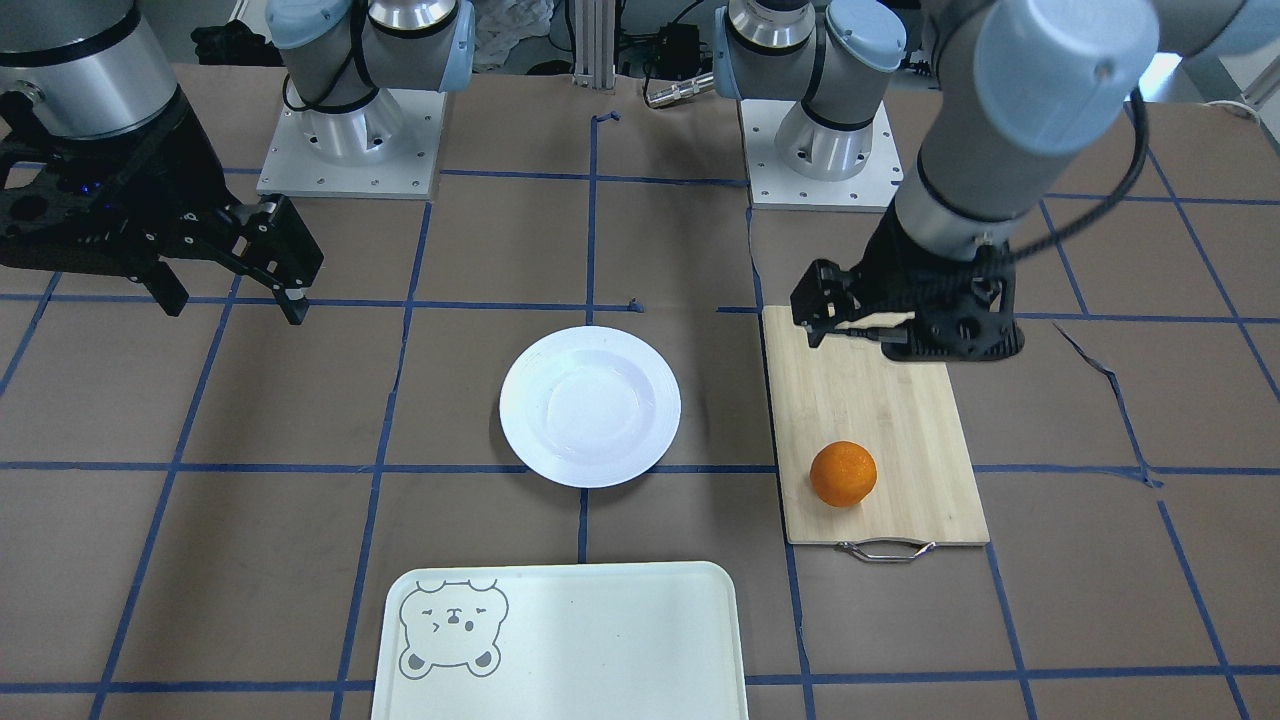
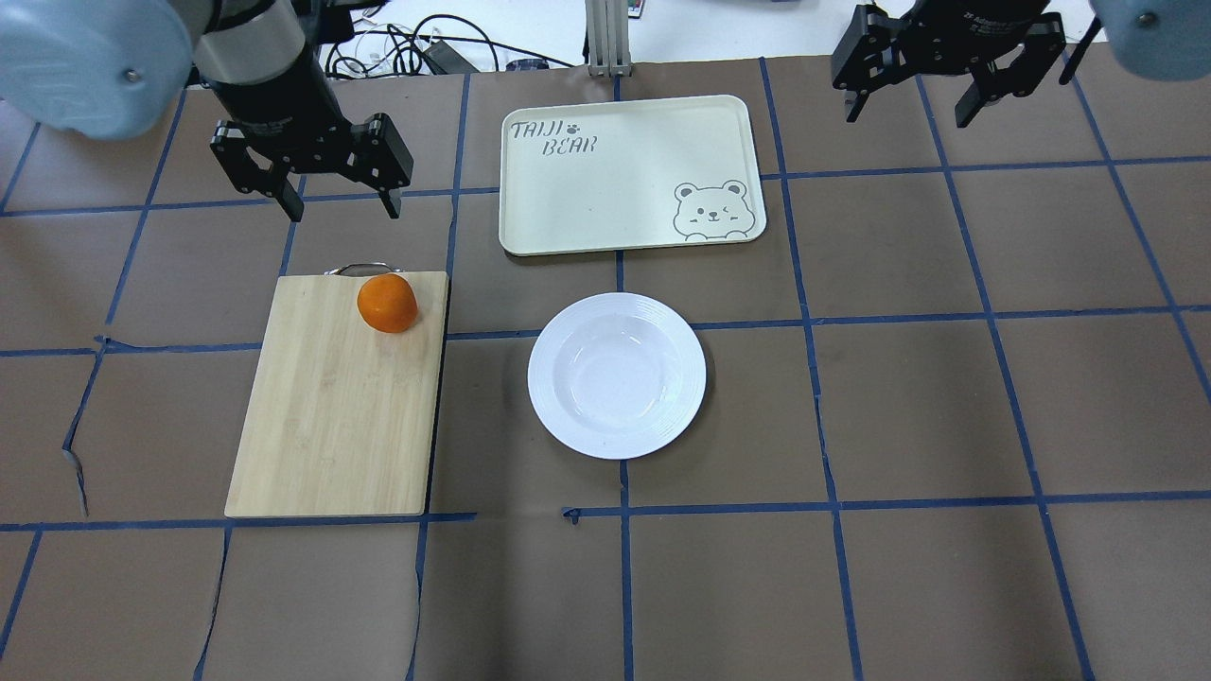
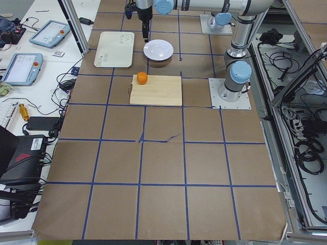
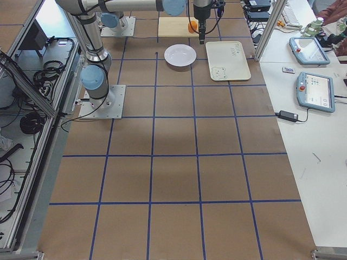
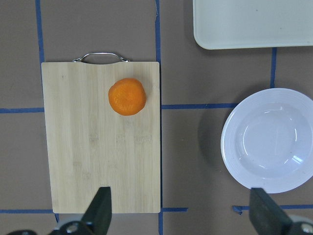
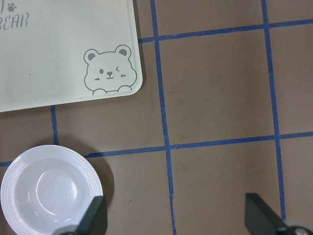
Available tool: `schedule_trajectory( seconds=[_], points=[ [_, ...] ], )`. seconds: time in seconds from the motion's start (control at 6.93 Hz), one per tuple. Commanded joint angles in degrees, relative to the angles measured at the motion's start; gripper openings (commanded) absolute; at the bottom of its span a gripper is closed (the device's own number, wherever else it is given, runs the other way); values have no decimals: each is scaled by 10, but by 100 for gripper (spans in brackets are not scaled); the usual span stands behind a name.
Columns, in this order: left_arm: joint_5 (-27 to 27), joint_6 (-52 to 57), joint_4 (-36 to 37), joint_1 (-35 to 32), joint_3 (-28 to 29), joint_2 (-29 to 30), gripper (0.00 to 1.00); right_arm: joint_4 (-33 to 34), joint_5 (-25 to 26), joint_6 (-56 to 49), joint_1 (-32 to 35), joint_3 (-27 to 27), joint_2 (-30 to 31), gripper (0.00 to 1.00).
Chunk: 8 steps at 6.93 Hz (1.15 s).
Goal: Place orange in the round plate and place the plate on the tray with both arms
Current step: 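Lower the left gripper onto the orange on the cutting board and close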
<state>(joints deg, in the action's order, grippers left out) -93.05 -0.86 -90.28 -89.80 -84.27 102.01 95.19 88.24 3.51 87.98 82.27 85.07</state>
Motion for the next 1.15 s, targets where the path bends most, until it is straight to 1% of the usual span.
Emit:
schedule_trajectory(
  seconds=[0.0,0.29,0.58,0.87,1.01],
  points=[
    [-13,45,131,38,-57,101,100,0,0,0,0,0,0,100],
    [-22,45,168,52,-69,146,100,0,1,0,0,0,0,100],
    [-13,38,172,52,-75,164,100,0,2,0,0,0,0,100],
    [-7,38,172,52,-74,168,100,0,1,0,0,0,0,100],
    [0,39,173,51,-70,168,94,0,1,0,0,0,0,100]
  ],
)
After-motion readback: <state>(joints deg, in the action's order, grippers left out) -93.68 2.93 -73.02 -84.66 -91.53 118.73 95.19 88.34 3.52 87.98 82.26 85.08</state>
